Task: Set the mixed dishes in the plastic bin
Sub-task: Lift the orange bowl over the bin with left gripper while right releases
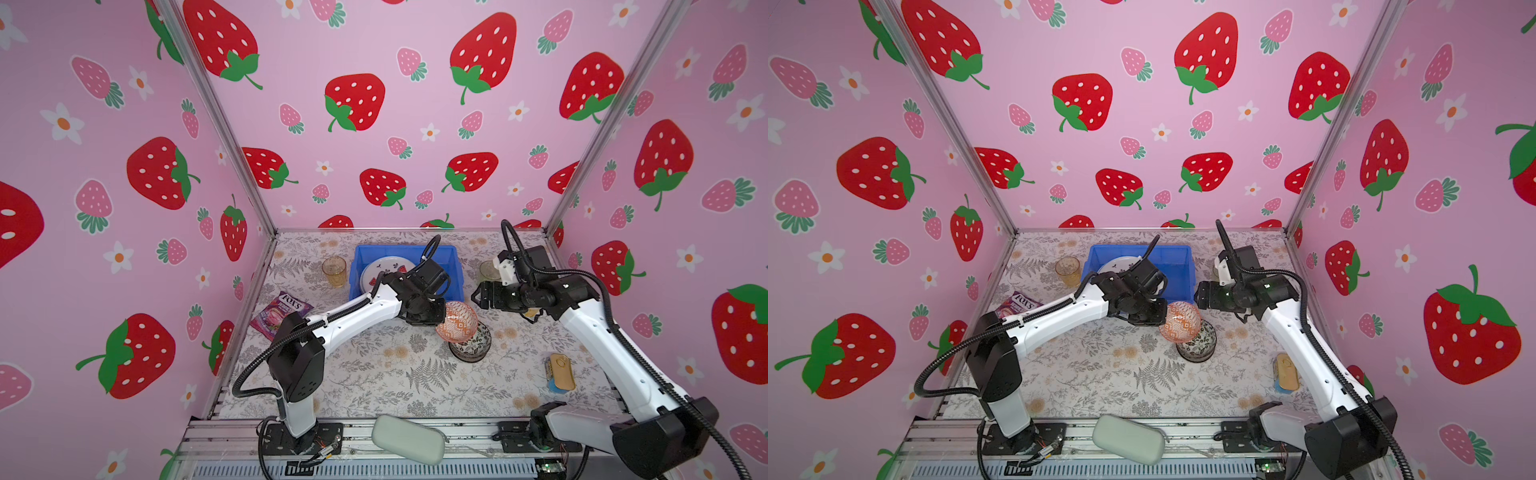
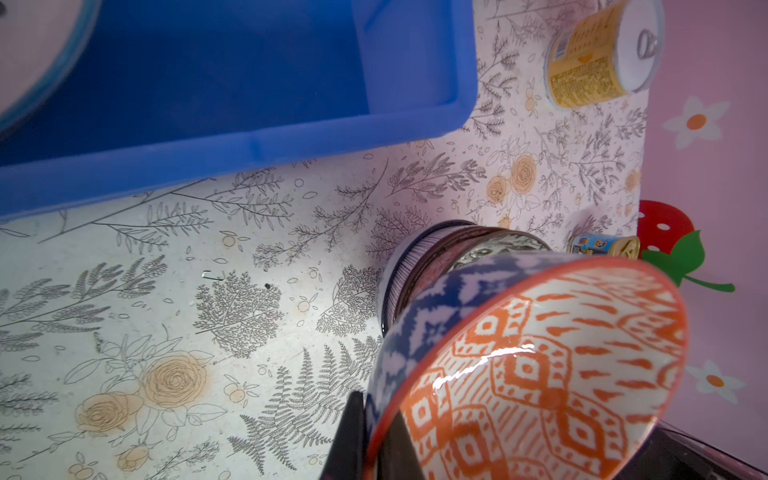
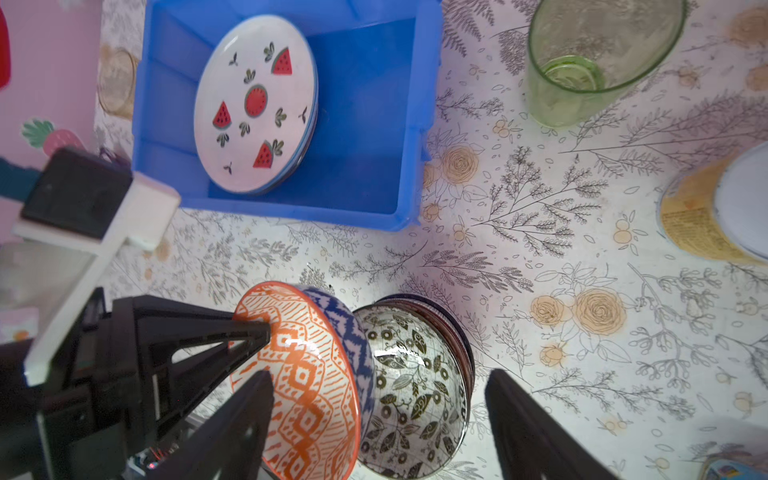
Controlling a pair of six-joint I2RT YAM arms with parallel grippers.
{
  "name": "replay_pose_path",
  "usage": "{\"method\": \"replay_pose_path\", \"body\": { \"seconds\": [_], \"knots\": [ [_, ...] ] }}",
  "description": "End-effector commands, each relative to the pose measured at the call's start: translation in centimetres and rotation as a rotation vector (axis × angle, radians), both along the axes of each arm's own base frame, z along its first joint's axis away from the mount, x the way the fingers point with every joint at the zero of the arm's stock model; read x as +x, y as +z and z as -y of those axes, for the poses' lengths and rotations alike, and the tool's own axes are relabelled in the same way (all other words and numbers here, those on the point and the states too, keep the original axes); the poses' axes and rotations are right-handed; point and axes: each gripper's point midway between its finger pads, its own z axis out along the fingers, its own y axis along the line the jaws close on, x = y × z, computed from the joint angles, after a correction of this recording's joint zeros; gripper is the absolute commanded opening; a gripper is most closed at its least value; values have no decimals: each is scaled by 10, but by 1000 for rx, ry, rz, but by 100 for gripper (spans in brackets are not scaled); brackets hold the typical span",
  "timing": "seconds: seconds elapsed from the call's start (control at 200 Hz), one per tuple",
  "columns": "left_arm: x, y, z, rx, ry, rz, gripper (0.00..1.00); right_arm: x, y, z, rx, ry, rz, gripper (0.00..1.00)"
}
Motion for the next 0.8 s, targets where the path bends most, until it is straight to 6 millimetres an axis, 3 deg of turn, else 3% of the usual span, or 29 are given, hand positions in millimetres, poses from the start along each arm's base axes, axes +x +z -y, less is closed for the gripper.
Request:
{"method": "replay_pose_path", "body": {
  "seconds": [0.0,0.23,0.45,0.795],
  "knots": [
    [21,51,-11,-65,45,97,0,8,8,11,-2,-2,18,89],
    [57,72,-34,-69,132,140,0,27,14,28,56,-29,38,96],
    [105,79,-43,-63,217,176,0,47,18,32,109,-40,66,98],
    [169,64,-28,-71,366,193,0,64,14,35,94,-20,75,99]
  ]
}}
